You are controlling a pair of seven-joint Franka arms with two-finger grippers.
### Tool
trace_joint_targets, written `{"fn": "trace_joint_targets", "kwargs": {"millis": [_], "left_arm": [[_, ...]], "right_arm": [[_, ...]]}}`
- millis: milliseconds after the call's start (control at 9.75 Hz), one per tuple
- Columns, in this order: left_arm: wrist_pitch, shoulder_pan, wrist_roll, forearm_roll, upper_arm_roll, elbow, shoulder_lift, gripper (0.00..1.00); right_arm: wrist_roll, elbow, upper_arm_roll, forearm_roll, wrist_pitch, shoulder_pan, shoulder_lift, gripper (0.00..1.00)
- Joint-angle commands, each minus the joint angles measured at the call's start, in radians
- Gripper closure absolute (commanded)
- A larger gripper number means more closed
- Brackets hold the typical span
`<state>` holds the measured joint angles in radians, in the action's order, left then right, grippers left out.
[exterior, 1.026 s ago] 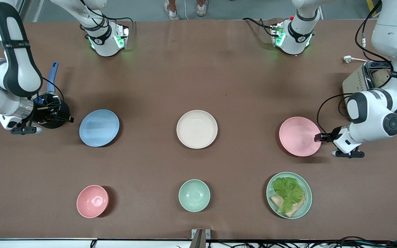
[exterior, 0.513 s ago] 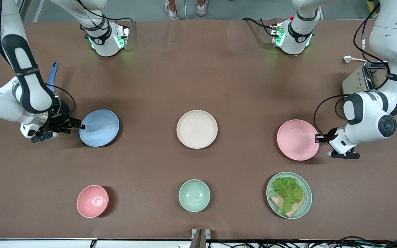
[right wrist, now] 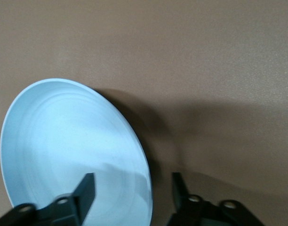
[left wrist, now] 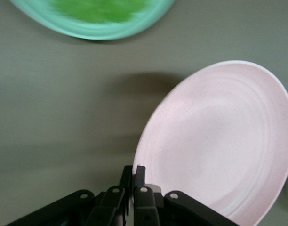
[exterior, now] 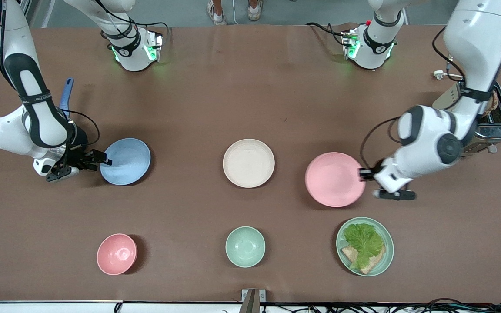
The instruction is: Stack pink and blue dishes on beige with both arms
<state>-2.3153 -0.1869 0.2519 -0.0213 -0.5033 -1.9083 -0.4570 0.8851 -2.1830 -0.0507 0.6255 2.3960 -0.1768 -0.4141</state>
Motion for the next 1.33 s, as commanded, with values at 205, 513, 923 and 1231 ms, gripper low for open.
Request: {"fn": "trace_joint_targets", "kwargs": {"millis": [205,513,923,1231], "left_arm": [[-0.001,0.260,0.341,0.052,0.009,0.069,-0.075,0.99],[-0.007,0.365,0.513,0.167,0.011,0.153,-0.190,0.99],[-0.044,0.440,0.622,0.187,0.015,0.207,-0.262,0.88],[-0.042,0.437,0.622,0.189,0.015,0.210,-0.256,0.00]], "right_arm": [[0.051,0.000,0.009,0.031,0.029,-0.020,-0.020,0.53],[0.034,0.008,0.009,0.033,0.025,-0.021,-0.022,0.99],[-0.070,0.100,0.003,0.020,-0.193,-0.044,0.009,1.00],[-0.277,0.164,0.006,0.014,-0.336,0.006,0.081,1.00]]}}
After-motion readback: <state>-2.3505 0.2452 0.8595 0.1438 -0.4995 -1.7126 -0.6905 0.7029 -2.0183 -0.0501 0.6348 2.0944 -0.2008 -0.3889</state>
